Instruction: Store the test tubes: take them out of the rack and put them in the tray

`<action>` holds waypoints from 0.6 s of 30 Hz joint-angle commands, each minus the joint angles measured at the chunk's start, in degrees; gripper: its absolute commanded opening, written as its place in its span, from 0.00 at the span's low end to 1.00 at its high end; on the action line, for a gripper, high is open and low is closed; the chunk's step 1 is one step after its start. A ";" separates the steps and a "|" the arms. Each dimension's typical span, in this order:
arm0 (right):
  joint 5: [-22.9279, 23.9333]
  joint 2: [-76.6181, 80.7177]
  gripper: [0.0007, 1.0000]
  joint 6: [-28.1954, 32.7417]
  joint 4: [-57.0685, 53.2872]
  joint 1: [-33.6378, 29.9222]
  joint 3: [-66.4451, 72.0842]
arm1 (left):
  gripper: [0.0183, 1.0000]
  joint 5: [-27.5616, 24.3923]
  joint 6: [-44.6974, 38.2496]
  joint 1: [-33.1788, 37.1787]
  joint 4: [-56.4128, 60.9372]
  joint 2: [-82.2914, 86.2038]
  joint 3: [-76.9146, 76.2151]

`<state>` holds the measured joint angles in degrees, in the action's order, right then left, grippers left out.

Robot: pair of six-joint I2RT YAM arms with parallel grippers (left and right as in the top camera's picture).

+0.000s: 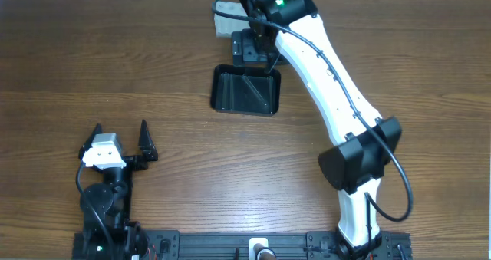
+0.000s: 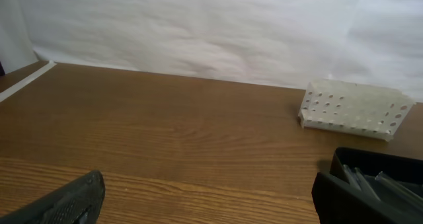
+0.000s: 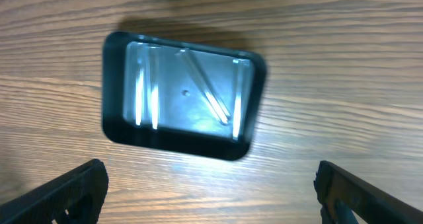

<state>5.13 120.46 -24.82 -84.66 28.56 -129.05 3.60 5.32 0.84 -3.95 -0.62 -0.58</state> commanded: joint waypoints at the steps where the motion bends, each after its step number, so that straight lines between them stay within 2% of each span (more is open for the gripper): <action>1: 7.58 -5.95 0.99 0.26 -2.73 0.37 -0.79 | 1.00 -0.35 -1.05 0.35 0.00 0.28 0.24; 9: 14.91 -13.75 0.99 0.22 -11.39 0.09 0.46 | 1.00 -0.35 -1.05 0.35 0.00 0.28 0.24; 18: 16.15 -28.85 0.99 0.20 -12.41 -2.67 12.70 | 1.00 -0.35 -1.05 0.35 0.00 0.28 0.24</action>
<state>19.09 96.53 -24.80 -96.86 26.96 -120.38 3.60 5.32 0.84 -3.92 -0.62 -0.58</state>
